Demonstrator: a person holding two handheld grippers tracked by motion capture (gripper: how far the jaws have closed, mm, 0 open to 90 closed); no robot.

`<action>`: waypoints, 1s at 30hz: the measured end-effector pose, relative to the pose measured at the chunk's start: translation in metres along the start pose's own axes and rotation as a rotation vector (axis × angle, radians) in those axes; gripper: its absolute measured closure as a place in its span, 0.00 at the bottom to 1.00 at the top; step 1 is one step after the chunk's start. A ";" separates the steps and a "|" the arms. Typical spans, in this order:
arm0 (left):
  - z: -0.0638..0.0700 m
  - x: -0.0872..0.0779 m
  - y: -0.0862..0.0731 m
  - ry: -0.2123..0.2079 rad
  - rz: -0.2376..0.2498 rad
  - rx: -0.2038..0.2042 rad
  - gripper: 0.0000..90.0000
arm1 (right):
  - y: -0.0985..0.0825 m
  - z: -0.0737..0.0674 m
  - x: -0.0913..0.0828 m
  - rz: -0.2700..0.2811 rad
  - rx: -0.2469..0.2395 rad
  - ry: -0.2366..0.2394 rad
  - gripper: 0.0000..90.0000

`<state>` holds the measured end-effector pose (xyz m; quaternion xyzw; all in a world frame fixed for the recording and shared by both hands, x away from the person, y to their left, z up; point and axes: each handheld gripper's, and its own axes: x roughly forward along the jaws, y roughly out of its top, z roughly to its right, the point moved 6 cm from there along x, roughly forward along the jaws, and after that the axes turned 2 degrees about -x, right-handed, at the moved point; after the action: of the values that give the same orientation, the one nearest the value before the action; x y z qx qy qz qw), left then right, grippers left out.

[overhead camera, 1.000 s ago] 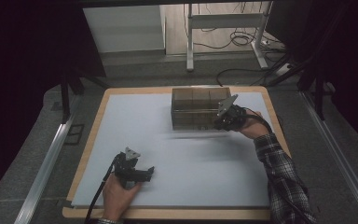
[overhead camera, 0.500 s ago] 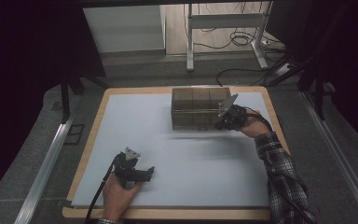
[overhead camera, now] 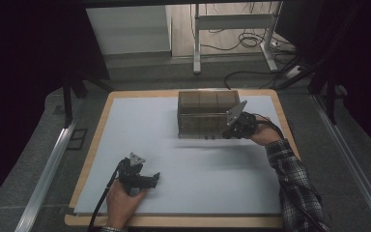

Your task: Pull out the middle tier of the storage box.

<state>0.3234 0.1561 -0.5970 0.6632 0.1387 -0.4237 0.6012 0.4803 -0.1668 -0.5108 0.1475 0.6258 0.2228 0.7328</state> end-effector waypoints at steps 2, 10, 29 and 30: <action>0.000 0.000 0.000 0.000 0.000 0.000 0.00 | 0.000 -0.002 -0.001 0.001 -0.004 0.002 0.95; 0.000 0.000 0.000 0.000 0.000 0.000 0.00 | -0.002 -0.011 -0.003 0.011 -0.016 0.012 0.95; 0.000 0.000 0.000 0.000 0.000 0.000 0.00 | -0.003 -0.026 -0.003 -0.008 -0.039 -0.008 0.92; 0.000 0.000 0.000 0.000 0.000 0.000 0.00 | -0.003 -0.026 -0.002 0.000 -0.035 0.002 0.92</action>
<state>0.3234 0.1559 -0.5970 0.6630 0.1387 -0.4237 0.6014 0.4546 -0.1716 -0.5152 0.1344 0.6225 0.2339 0.7347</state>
